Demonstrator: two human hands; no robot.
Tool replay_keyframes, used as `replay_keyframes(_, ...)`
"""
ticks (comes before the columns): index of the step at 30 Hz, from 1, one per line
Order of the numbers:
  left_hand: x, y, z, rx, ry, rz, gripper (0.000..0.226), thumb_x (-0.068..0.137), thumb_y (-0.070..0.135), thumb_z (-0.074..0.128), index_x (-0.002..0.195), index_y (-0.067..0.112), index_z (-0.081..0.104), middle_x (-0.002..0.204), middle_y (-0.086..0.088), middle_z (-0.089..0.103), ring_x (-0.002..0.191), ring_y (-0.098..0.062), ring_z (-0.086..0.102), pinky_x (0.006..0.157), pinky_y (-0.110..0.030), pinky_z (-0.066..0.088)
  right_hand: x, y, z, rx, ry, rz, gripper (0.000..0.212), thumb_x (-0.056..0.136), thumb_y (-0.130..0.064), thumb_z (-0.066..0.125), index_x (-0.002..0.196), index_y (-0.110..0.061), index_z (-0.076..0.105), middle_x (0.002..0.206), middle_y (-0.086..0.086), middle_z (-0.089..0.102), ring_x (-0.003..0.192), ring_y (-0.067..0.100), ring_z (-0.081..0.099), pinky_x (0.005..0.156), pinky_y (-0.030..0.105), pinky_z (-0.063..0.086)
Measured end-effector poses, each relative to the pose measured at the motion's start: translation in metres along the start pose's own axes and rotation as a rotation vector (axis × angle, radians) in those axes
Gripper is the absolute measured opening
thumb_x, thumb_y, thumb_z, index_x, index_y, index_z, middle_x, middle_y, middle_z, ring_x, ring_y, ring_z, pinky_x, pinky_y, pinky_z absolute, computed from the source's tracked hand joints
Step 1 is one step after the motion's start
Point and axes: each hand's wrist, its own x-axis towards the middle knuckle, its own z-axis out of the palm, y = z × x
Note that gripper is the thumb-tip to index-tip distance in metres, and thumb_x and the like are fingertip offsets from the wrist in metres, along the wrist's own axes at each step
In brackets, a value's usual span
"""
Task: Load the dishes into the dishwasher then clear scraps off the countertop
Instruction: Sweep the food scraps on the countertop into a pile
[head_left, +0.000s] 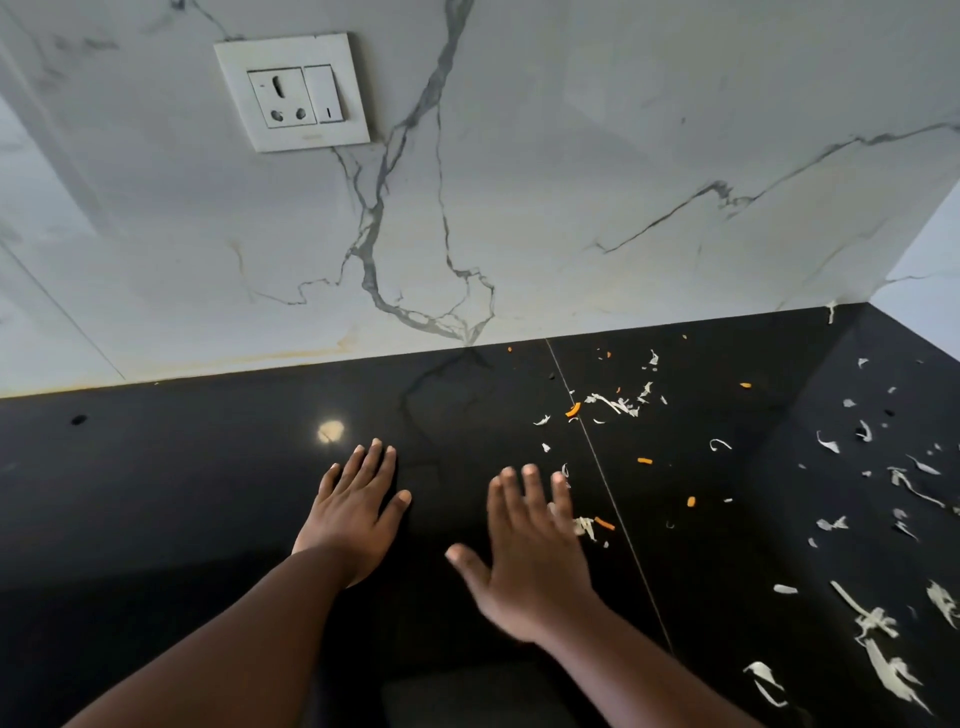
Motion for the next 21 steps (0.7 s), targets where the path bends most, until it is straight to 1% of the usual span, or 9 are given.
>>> replay_keyframes(4,-0.003,0.000,0.000,-0.033,0.007,-0.011,0.062,0.101,0.049,0.023,0.154,0.026,0.000,0.160,0.009,-0.011,0.145,-0.006,-0.017,0.120,-0.031,-0.008,0.010,0.034,-0.003,-0.055,0.017,0.179,0.089,0.090,-0.066,0.023,0.134,0.006,0.049,0.142,0.023,0.047,0.140,0.039,0.032,0.116,0.056,0.007)
replay_keyframes(6,-0.001,0.003,-0.002,-0.035,0.028,-0.039,0.063,0.099,0.052,0.025,0.154,0.028,0.004,0.162,0.009,-0.002,0.148,-0.009,-0.007,0.120,-0.030,-0.004,0.010,0.033,-0.007,-0.044,0.057,0.227,0.088,0.090,-0.064,0.023,0.135,0.008,0.046,0.144,0.026,0.041,0.142,0.039,0.027,0.117,0.057,0.004)
replay_keyframes(9,0.009,0.009,-0.009,0.063,0.045,-0.083,0.080,0.082,0.068,0.007,0.154,0.032,0.011,0.152,0.005,0.024,0.138,-0.020,0.023,0.115,-0.034,0.014,0.007,0.009,-0.010,0.023,0.150,0.055,0.078,0.085,-0.054,0.039,0.135,0.005,0.050,0.145,0.023,0.043,0.139,0.040,0.033,0.115,0.055,0.011)
replay_keyframes(11,0.024,0.010,-0.013,0.116,0.037,-0.049,0.092,0.070,0.068,-0.006,0.153,0.033,0.009,0.143,0.004,0.029,0.131,-0.021,0.027,0.114,-0.036,0.012,0.010,-0.006,-0.002,0.045,0.132,-0.095,0.072,0.082,-0.052,0.043,0.133,-0.002,0.055,0.144,0.016,0.047,0.136,0.036,0.040,0.110,0.054,0.018)
replay_keyframes(14,0.041,0.002,-0.011,0.131,0.002,0.007,0.089,0.072,0.067,-0.007,0.154,0.033,-0.001,0.149,0.003,0.023,0.143,-0.021,0.011,0.118,-0.040,-0.008,0.039,0.001,0.007,0.056,0.069,-0.062,0.072,0.085,-0.056,0.038,0.134,-0.006,0.056,0.143,0.011,0.050,0.135,0.034,0.042,0.109,0.055,0.015)
replay_keyframes(16,0.045,-0.001,-0.006,0.125,-0.013,0.027,0.087,0.073,0.067,-0.006,0.153,0.032,-0.006,0.160,0.003,0.006,0.148,-0.019,-0.010,0.118,-0.043,-0.012,0.074,0.023,0.000,0.027,0.036,0.052,0.081,0.091,-0.061,0.019,0.148,-0.005,0.032,0.156,0.014,0.027,0.146,0.035,0.017,0.114,0.054,-0.008)
replay_keyframes(17,0.047,-0.001,-0.005,0.121,-0.017,0.032,0.086,0.073,0.067,-0.007,0.152,0.033,-0.009,0.162,0.004,-0.006,0.147,-0.017,-0.018,0.118,-0.044,-0.011,0.094,0.036,-0.007,-0.011,0.001,0.134,0.085,0.092,-0.063,0.009,0.152,-0.003,0.017,0.160,0.015,0.012,0.148,0.035,0.002,0.112,0.052,-0.020)
replay_keyframes(18,0.048,-0.003,-0.005,0.118,-0.022,0.030,0.085,0.074,0.068,-0.008,0.152,0.034,-0.011,0.161,0.005,-0.015,0.145,-0.015,-0.023,0.119,-0.043,-0.011,0.114,0.046,-0.012,-0.052,-0.035,0.209,0.087,0.092,-0.064,0.004,0.152,-0.002,0.006,0.161,0.017,0.002,0.148,0.034,-0.008,0.109,0.052,-0.026)
replay_keyframes(21,0.049,-0.005,-0.004,0.098,-0.033,0.023,0.083,0.074,0.070,-0.007,0.150,0.037,-0.014,0.158,0.008,-0.022,0.143,-0.011,-0.027,0.119,-0.042,-0.012,0.166,0.057,-0.023,-0.082,-0.042,0.274,0.082,0.096,-0.060,0.006,0.152,-0.001,0.000,0.160,0.019,-0.003,0.147,0.036,-0.010,0.113,0.053,-0.018)
